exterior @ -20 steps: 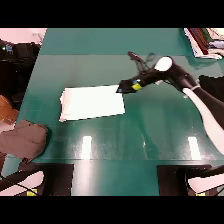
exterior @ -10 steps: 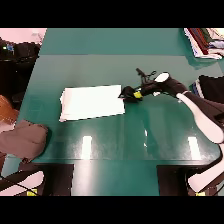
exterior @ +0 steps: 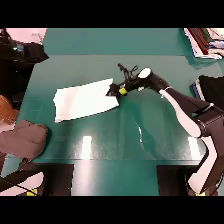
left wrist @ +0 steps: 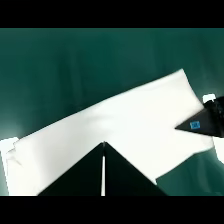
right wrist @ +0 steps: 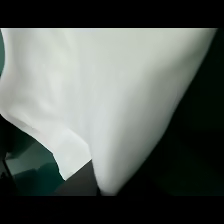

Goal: Fold the shirts.

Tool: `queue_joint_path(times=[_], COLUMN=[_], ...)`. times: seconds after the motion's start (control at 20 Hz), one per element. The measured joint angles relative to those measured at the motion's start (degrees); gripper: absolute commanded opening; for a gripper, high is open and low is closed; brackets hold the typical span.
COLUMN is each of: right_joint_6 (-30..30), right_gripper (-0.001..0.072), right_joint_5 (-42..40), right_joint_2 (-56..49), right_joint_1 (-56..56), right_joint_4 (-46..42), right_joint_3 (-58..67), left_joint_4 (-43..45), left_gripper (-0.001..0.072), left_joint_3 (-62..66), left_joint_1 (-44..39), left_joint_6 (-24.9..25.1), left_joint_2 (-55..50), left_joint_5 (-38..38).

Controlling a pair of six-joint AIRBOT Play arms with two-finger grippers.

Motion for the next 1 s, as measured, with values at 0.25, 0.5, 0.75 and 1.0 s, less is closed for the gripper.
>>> queue_joint_path(times=[0.25,0.5,0.75,1.0], right_joint_6=[1.95,2.86,3.06,3.21], right_gripper=[0.0017,0.0017,0.0017,0.0017], right_joint_5=[0.68,1.88,2.03,1.49], right_joint_2=[8.68,16.90,19.56,20.11], right_joint_1=[-11.98,-31.10,-49.44,-59.93], right_joint_4=[-9.44,-16.24,-18.16,-18.03], right_joint_3=[3.78,4.50,4.61,4.68], left_joint_4=[0.04,-2.60,-4.48,-5.35], left_gripper=[0.0024,0.0024,0.0025,0.0025], left_joint_3=[0.00,0.00,0.00,0.00], left_joint_1=[-6.08,-8.74,-11.63,-13.40], left_joint_6=[0.00,-0.26,-0.39,-0.46], left_joint_2=[0.00,0.00,0.00,0.00], left_joint_5=[0.50,2.25,5.05,7.30])
